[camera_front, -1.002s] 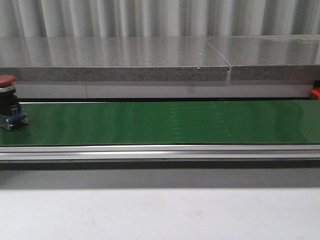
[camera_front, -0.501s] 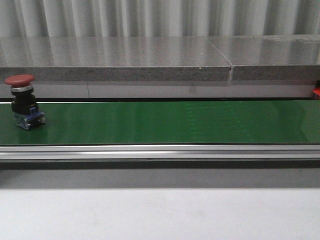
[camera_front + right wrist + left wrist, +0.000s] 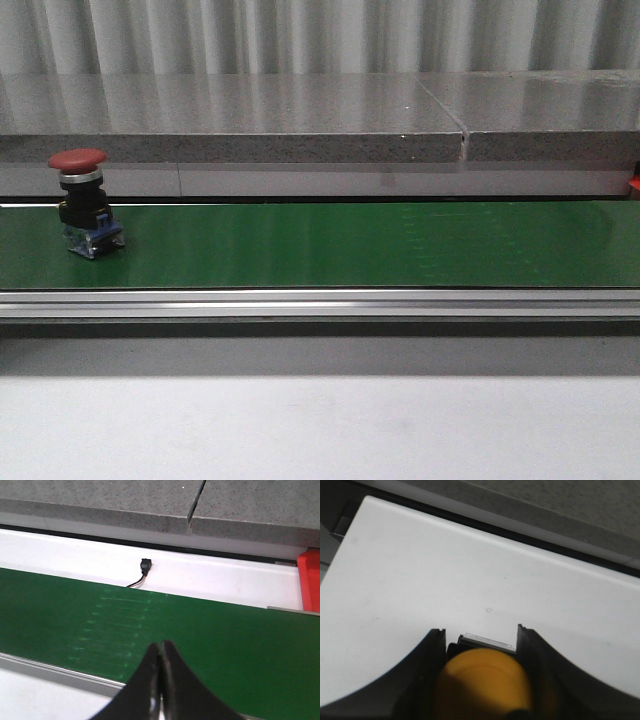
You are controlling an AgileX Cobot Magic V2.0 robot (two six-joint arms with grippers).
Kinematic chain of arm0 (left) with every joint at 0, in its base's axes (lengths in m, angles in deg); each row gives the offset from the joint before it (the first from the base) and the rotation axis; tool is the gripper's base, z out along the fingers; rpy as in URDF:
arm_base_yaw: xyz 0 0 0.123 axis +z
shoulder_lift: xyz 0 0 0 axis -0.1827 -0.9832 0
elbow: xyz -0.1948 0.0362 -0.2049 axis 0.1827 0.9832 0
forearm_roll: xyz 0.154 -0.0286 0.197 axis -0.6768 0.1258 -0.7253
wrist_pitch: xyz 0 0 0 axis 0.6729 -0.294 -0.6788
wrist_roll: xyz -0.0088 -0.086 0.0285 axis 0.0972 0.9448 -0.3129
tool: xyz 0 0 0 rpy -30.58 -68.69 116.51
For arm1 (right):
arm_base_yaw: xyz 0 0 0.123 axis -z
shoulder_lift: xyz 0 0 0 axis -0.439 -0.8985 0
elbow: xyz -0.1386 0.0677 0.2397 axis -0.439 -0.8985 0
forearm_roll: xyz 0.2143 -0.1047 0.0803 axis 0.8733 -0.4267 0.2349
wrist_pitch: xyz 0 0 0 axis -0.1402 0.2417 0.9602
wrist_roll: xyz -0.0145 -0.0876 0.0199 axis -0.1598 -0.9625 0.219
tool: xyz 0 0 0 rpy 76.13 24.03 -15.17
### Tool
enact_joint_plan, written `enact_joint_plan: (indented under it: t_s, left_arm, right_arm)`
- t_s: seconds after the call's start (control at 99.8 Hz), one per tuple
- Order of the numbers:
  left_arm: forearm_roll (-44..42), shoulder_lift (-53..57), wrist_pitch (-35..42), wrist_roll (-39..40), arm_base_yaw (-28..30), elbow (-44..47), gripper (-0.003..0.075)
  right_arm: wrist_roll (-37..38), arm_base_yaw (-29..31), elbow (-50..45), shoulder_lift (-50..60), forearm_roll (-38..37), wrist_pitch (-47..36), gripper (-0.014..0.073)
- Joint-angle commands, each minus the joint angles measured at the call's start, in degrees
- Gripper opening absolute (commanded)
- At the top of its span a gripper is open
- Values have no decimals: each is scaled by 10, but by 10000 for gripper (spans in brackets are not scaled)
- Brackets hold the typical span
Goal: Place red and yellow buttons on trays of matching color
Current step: 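Grasp the yellow push-button on the table with the left gripper, then set the yellow button on the belt and open the left gripper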
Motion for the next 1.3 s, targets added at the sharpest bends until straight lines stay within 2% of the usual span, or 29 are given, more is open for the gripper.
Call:
enact_joint_plan:
  t_s: [0.0,0.2,0.411,0.631,0.812,0.862,0.932,1.052,1.123,1.183,1.293]
  left_arm:
    - [0,59,29,-2,-23,22,-21]
    - [-1,110,64,-2,-59,124,-21]
    - [-1,116,101,-2,-74,211,-21]
    - [-1,116,152,-2,-74,273,-20]
    - [-1,116,164,-2,-74,301,-3]
    - [-1,116,164,-2,-74,301,45]
    - [4,116,165,-2,-74,301,169]
    - [17,116,164,-2,-74,301,465]
    - [29,116,164,-2,-74,301,580]
    - [30,116,164,-2,-74,301,615]
    - [30,124,170,-2,-82,301,601]
  right_arm:
    - [-3,1,15,3,14,-28,-81]
    - [-3,1,15,3,14,-28,-81]
    - [-3,1,15,3,14,-28,-81]
    - [-3,1,15,3,14,-28,-81]
    - [-3,1,15,3,14,-28,-81]
    - [-3,1,15,3,14,-28,-81]
    - [-3,1,15,3,14,-28,-81]
    - [-3,1,15,3,14,-28,-81]
    - [-3,1,15,3,14,-28,-81]
    - [-3,1,15,3,14,-28,-81]
    - [-3,1,15,3,14,-28,-81]
